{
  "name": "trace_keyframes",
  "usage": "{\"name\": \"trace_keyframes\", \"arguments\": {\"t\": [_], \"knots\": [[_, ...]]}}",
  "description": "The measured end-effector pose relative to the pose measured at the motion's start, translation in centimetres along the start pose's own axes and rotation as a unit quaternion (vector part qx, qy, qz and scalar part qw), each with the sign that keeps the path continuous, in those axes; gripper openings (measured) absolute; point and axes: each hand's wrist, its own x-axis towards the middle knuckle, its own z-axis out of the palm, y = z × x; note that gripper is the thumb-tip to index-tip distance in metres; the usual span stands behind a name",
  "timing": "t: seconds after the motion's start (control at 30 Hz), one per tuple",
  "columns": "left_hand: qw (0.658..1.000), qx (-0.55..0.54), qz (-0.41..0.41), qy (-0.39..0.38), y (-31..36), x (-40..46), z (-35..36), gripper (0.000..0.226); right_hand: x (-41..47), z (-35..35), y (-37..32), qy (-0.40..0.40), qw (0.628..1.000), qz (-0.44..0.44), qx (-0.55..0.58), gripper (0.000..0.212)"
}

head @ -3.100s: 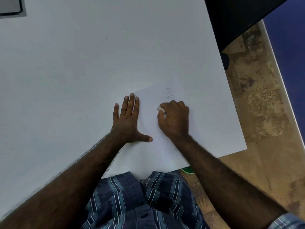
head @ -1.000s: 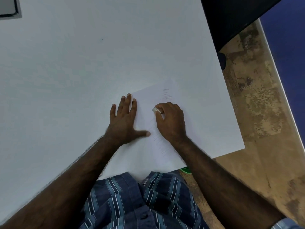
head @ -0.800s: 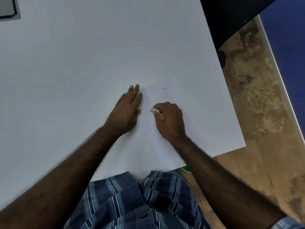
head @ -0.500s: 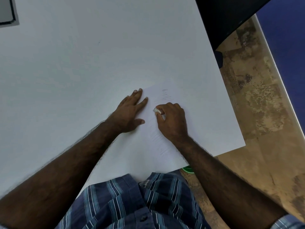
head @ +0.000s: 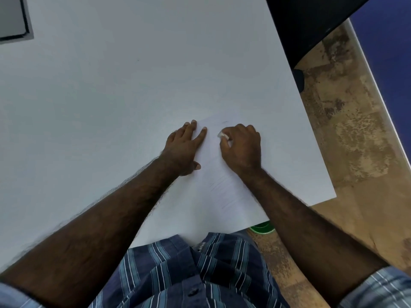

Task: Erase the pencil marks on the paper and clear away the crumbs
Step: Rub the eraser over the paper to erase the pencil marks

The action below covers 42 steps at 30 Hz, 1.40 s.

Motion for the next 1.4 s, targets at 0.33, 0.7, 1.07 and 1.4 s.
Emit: {"name": "trace_keyframes", "arguments": {"t": [0.33,0.7,1.07,1.4], "knots": [[0.999,0.039,-0.007,0.017,0.3,0.3,-0.2,0.127,-0.2,0.2,-0.6,-0.026,0.998,-0.050,-0.021,0.020],[0.999,0.027,-0.004,0.019,0.1,0.1,-0.2,0.129,-1.9,0.7,-1.9,-0.059,0.992,-0.108,-0.037,0.019],[0.999,0.015,-0.002,0.028,0.0,-0.1,-0.2,0.129,-2.6,1.0,-2.9,-0.082,0.981,-0.169,-0.042,0.022],[1.000,0.010,-0.004,0.029,0.0,-0.3,-0.2,0.129,-0.4,0.3,-1.8,-0.021,0.998,-0.057,-0.028,0.017]]}}
